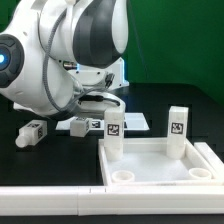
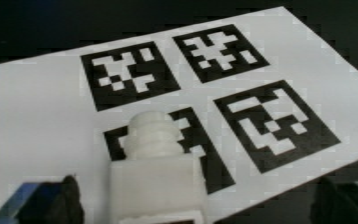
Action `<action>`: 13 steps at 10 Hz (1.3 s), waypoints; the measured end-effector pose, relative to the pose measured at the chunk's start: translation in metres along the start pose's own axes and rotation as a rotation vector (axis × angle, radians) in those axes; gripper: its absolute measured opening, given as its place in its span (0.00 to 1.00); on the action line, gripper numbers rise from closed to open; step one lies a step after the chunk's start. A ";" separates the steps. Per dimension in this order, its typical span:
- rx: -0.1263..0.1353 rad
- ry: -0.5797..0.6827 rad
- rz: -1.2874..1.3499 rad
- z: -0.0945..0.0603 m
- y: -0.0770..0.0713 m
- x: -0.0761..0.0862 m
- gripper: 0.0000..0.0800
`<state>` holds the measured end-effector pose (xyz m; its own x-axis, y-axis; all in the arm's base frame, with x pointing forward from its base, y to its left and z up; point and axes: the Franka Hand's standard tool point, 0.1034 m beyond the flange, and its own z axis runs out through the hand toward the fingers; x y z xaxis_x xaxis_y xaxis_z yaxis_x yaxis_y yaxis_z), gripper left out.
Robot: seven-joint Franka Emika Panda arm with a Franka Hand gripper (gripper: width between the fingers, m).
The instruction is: Assemble square table
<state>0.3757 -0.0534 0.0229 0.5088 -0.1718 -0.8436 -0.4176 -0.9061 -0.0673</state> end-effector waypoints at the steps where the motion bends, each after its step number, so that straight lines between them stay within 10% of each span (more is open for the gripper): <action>1: 0.000 0.000 0.000 0.000 0.000 0.000 0.81; 10: 0.016 -0.052 0.048 0.013 0.019 0.007 0.81; 13: 0.015 -0.051 0.048 0.013 0.019 0.007 0.59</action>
Offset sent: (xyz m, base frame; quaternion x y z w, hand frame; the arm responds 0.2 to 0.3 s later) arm -0.0200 -0.0112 -0.0232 -0.0195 -0.0279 0.0182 0.9993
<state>0.3613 -0.0667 0.0091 0.4488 -0.1945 -0.8722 -0.4523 -0.8912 -0.0341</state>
